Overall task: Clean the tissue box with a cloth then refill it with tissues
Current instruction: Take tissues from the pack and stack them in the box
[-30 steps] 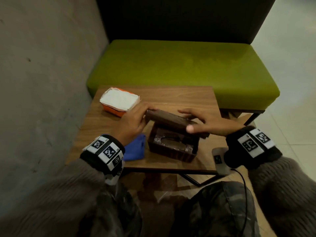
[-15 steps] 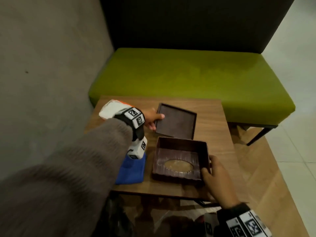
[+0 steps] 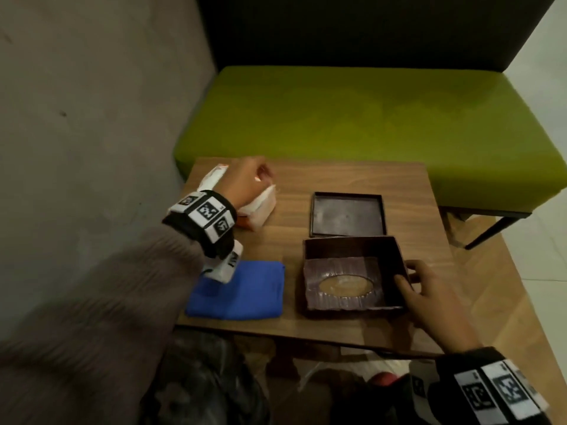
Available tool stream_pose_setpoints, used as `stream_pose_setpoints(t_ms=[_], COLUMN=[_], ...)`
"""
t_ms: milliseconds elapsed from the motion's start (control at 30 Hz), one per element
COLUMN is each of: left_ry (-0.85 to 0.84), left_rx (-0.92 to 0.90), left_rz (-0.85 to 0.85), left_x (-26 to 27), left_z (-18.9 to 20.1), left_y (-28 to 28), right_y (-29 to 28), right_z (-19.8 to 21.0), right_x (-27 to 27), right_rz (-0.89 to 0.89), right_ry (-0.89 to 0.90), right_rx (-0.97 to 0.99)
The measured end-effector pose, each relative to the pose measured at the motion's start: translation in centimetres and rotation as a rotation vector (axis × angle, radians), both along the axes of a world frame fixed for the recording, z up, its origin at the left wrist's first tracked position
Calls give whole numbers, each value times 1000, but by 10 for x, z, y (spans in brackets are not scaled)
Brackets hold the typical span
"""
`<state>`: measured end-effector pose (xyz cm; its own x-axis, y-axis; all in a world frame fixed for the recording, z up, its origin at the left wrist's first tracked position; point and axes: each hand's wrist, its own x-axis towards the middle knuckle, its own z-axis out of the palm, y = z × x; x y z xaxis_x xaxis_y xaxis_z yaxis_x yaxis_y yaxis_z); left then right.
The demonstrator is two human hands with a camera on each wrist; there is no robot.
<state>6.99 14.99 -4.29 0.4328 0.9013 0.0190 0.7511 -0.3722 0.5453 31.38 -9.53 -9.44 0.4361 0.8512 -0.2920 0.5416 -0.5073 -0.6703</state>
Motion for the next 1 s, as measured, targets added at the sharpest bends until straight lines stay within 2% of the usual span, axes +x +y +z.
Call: stream_pose_setpoints(t_ms=[33,67,133,200,367,567,833,1000], left_ry=[93,179,290,331,437,629,709,754], left_rx=[137,198,212,206,226,222,209,291], left_rz=[-34,-74,-187,-292,-407,-417,-406,-419], left_x=[-19,-36,-63,-77,-78,-64,-54,-53], left_z=[2,0,-8,-14,-17,-17,-22,-28], left_y=[6,12,18,18,19,23,30,29], right_y=[1,2,4,5,4,3,3,3], right_z=[-1,-2,-2,-2,-2,-6,-10,-15], right_x=[-1,-2,-6,-8,-11,-10,-9,-8], right_rz=[-2,-1,-4,-9,-6,-11,-9,-20], right_ry=[-1,1,10,25,16,22,24,20], right_rx=[23,46,81,102,116,107,122,156])
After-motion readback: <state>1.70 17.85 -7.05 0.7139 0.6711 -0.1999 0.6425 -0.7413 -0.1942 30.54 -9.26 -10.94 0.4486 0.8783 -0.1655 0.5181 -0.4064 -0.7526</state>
